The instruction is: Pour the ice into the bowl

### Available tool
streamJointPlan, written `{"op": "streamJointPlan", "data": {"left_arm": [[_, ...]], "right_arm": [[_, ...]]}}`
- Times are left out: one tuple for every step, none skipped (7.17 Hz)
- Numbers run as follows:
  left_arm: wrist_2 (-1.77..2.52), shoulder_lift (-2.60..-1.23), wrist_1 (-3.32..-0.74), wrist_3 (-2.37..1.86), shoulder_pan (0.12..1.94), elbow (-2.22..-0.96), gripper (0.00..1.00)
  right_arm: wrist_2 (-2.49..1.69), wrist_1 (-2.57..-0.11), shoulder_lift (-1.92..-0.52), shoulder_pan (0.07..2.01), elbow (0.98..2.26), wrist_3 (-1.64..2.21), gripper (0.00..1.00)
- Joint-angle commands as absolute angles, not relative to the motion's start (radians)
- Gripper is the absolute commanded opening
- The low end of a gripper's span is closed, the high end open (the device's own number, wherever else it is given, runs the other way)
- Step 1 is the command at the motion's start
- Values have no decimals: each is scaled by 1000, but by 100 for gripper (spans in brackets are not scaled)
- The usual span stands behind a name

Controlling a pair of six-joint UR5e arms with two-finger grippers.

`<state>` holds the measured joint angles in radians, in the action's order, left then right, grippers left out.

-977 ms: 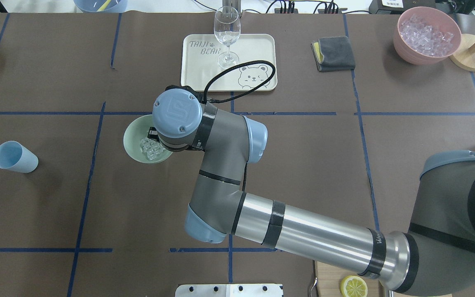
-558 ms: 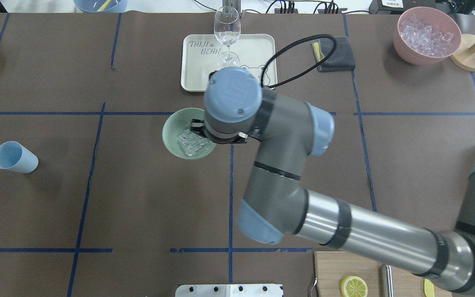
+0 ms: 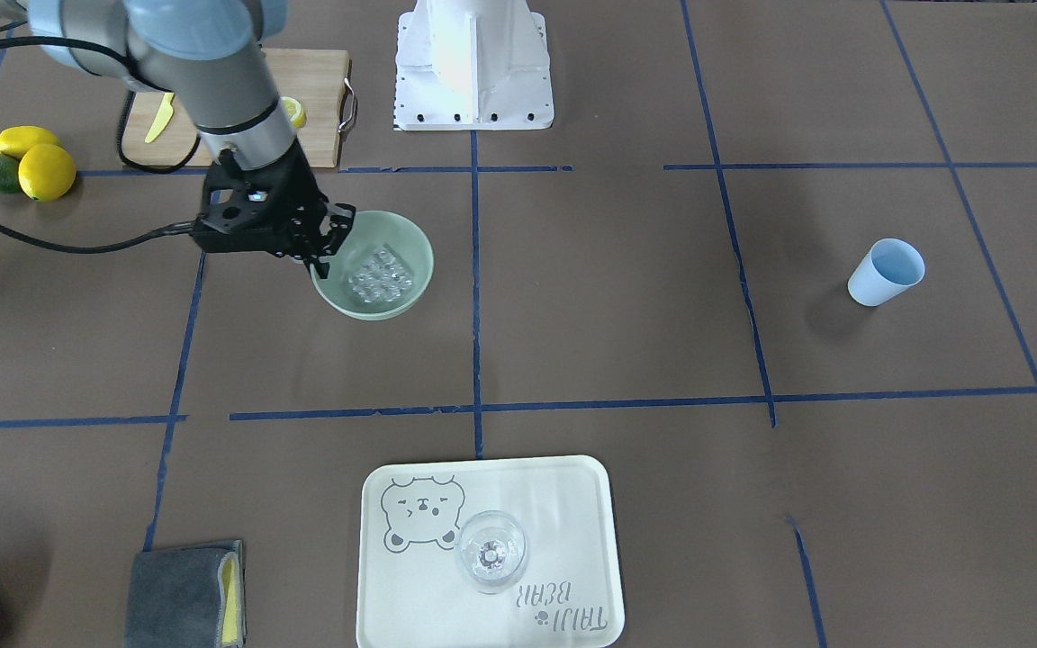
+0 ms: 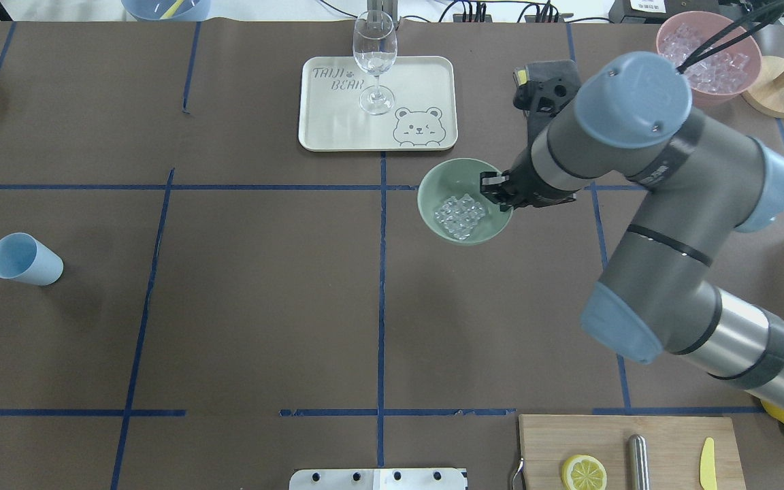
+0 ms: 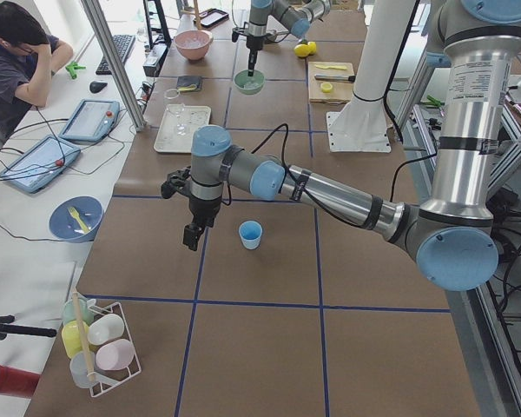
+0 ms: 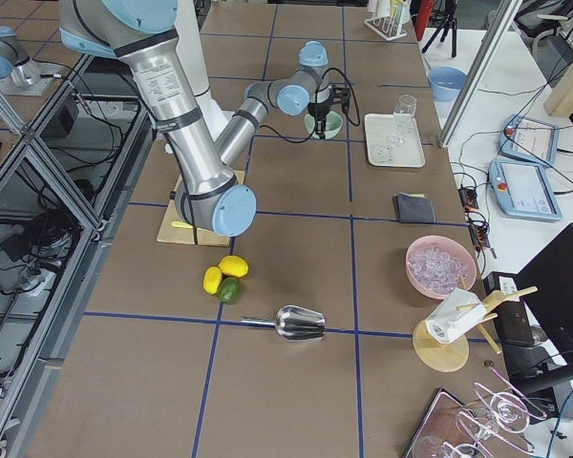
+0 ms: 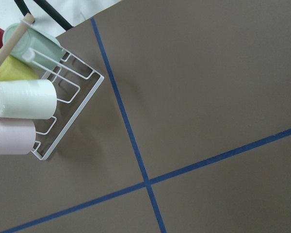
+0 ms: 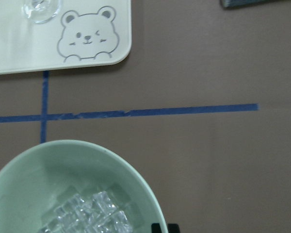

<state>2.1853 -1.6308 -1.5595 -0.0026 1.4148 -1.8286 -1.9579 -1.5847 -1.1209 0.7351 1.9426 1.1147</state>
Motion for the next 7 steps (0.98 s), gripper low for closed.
{"op": "streamJointPlan", "data": {"left_arm": [[2302, -1596, -1532, 20, 1474, -1773, 100], [2303, -1571, -1545, 20, 1483, -1769, 100], [2301, -1537, -1589, 21, 1496, -1767, 100], [2301, -1507, -1612, 67, 1496, -1766, 100], [2301, -1505, -1612, 71, 1497, -1767, 100], [2301, -1505, -1612, 71, 1496, -1767, 100], [2301, -1506, -1614, 71, 1496, -1767, 100]], "right_arm": [[-2016, -1553, -1283, 874, 1968, 911, 0], [-2051, -1496, -1369, 937, 1967, 829, 0], [-2078, -1447, -1432, 983, 1959, 780, 0], [-2079, -1409, -1492, 1000, 1942, 732, 0], [-2079, -1343, -1531, 1005, 1895, 724, 0], [-2079, -1257, -1580, 1014, 1849, 723, 0], [-2079, -1183, -1594, 1017, 1788, 729, 0]]}}
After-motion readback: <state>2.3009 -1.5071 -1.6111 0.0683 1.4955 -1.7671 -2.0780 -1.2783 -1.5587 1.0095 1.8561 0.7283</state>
